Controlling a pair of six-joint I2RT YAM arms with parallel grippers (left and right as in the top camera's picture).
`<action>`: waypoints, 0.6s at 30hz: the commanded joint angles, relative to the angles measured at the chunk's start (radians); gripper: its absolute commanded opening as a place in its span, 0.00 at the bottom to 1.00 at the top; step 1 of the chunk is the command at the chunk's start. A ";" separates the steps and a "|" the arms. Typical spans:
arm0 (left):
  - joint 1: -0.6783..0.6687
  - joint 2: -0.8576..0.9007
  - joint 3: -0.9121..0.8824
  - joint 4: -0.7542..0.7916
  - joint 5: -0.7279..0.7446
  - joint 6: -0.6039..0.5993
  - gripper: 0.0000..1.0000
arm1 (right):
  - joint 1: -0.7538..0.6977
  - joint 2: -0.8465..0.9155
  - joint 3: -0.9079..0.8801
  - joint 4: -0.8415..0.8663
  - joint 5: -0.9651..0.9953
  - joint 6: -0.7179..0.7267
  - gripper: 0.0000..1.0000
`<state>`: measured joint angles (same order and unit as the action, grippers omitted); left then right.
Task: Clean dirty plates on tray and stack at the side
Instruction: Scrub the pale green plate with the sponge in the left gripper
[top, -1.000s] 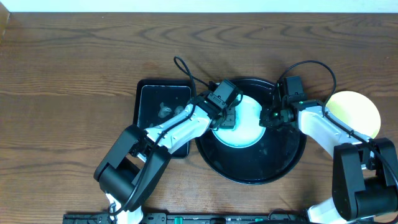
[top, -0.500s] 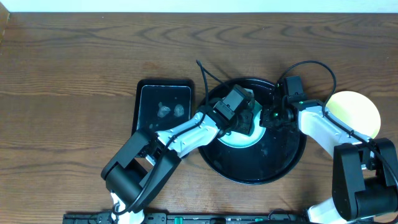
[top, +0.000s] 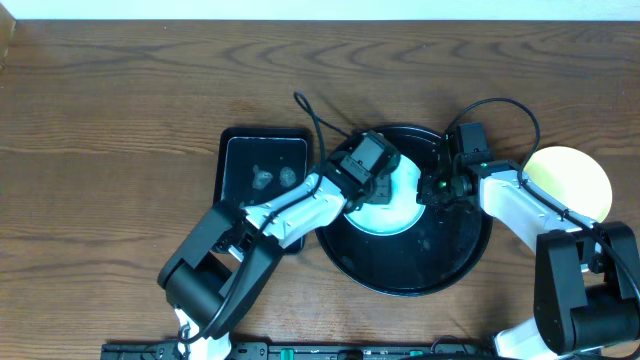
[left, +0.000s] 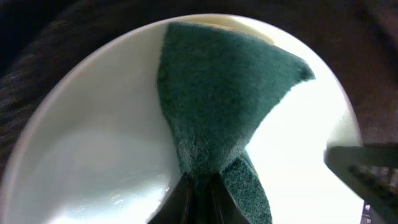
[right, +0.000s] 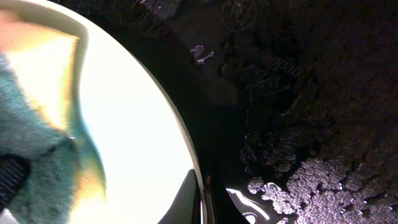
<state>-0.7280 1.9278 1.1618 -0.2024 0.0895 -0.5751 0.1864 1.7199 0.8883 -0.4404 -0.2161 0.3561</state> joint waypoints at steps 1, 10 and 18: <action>0.045 0.021 -0.028 -0.137 -0.107 -0.088 0.08 | 0.005 0.019 -0.008 -0.005 0.061 0.006 0.01; 0.034 0.021 -0.028 -0.275 0.134 -0.089 0.08 | 0.005 0.019 -0.008 -0.003 0.061 0.006 0.01; -0.013 0.021 -0.028 -0.025 0.273 -0.071 0.08 | 0.005 0.019 -0.007 -0.004 0.061 0.006 0.01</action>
<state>-0.6899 1.9060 1.1576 -0.2813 0.2562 -0.6540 0.1864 1.7199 0.8883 -0.4404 -0.2142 0.3561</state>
